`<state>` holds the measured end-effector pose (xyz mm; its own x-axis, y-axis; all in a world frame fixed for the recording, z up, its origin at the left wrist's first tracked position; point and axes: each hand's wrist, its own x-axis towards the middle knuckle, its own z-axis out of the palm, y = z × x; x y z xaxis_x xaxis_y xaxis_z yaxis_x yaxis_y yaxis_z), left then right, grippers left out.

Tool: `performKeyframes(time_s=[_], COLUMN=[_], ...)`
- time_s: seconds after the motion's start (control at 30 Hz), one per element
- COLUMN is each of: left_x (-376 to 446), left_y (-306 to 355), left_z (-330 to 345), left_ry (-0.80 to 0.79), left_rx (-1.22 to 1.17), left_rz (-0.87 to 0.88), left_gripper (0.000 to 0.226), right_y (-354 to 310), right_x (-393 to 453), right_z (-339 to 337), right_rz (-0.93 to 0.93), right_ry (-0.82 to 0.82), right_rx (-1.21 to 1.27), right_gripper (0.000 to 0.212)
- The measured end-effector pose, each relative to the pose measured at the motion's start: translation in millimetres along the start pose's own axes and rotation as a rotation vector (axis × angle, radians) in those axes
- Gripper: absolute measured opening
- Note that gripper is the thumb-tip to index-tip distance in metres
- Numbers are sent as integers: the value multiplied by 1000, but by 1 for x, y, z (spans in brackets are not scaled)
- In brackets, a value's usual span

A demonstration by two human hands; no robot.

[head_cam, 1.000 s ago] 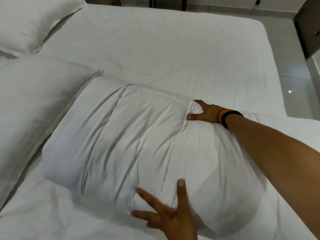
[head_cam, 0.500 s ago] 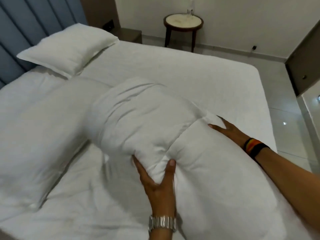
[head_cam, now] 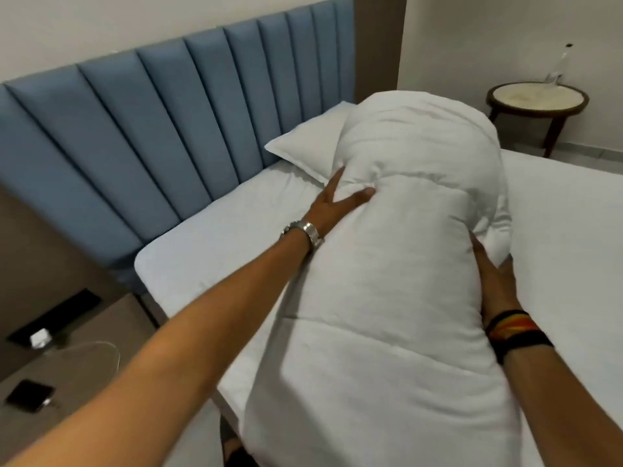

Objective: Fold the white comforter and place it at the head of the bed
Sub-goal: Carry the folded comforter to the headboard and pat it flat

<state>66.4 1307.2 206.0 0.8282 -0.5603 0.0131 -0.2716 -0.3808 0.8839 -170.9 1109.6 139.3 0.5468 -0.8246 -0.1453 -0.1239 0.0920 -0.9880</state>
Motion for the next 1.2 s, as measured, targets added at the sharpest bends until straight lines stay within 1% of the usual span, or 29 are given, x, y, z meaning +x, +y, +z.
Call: performKeyframes(time_s=[0.03, 0.07, 0.17, 0.2, 0.3, 0.4, 0.5, 0.57, 0.6, 0.63, 0.7, 0.73, 0.77, 0.8, 0.83, 0.87, 0.9, 0.93, 1.0, 1.03, 1.13, 1.2], left_x=[18, 52, 144, 163, 242, 301, 356, 379, 391, 400, 404, 397, 385, 368, 352, 339, 333, 333, 338, 339, 337, 333], left_y=[-10, -31, -84, -100, -128, -152, -189, -221, -243, -271, -338, -376, -411, -443, -469, -488, -503, -512, -519, -521, -515, -505], left_z=[-24, -59, -171, -195, -279, -347, -402, -420, -424, -423, -410, -397, -382, -366, -350, -337, -326, -318, -308, -304, -304, -310], left_ry=[-31, -48, -107, -133, -179, -215, -253, -286, -291, -299, -349, -394, -419, -393, -303, -188, -101, -47, 17, 34, 5, -52], left_rx=[-8, 21, 104, 114, 190, 259, 292, 314, 339, 389, 587, 696, 796, 876, 920, 944, 952, 954, 947, 958, 990, 997], left_rz=[14, 13, -1, 8, 74, 151, 126, 106, 82, 46, -68, -122, -138, -108, -42, 42, 116, 170, 226, 244, 207, 144], left_gripper=[114, 112, 111, 112, 102, 92, 91, 92, 92, 90, 82, 81, 81, 82, 82, 83, 82, 81, 79, 79, 78, 76], right_y=[-5, -7, -11, -13, -20, -24, -17, 2, 19, 38, 77, 94, 107, 116, 120, 120, 125, 132, 153, 163, 172, 159], right_x=[0, 3, 20, 20, 41, 58, 77, 89, 96, 102, 112, 117, 122, 126, 132, 139, 150, 160, 174, 179, 184, 179], right_z=[43, 99, 248, 286, 405, 497, 581, 622, 641, 655, 673, 680, 690, 702, 716, 729, 742, 752, 758, 756, 749, 733], right_rz=[-26, -29, -66, -45, 8, 70, 105, 143, 197, 275, 463, 513, 466, 297, 71, -131, -255, -289, -217, -175, -138, -157], right_ry=[5, 20, 84, 94, 133, 155, 216, 204, 162, 96, -23, -22, 12, 55, 62, 34, -12, -69, -169, -207, -317, -376], right_rx=[-16, 10, 148, 176, 257, 280, 327, 338, 321, 275, 44, -123, -286, -413, -506, -586, -678, -783, -1010, -1076, -1101, -1027], right_gripper=[103, 104, 123, 124, 113, 114, 122, 131, 132, 129, 117, 110, 101, 93, 85, 79, 73, 69, 66, 66, 66, 64])
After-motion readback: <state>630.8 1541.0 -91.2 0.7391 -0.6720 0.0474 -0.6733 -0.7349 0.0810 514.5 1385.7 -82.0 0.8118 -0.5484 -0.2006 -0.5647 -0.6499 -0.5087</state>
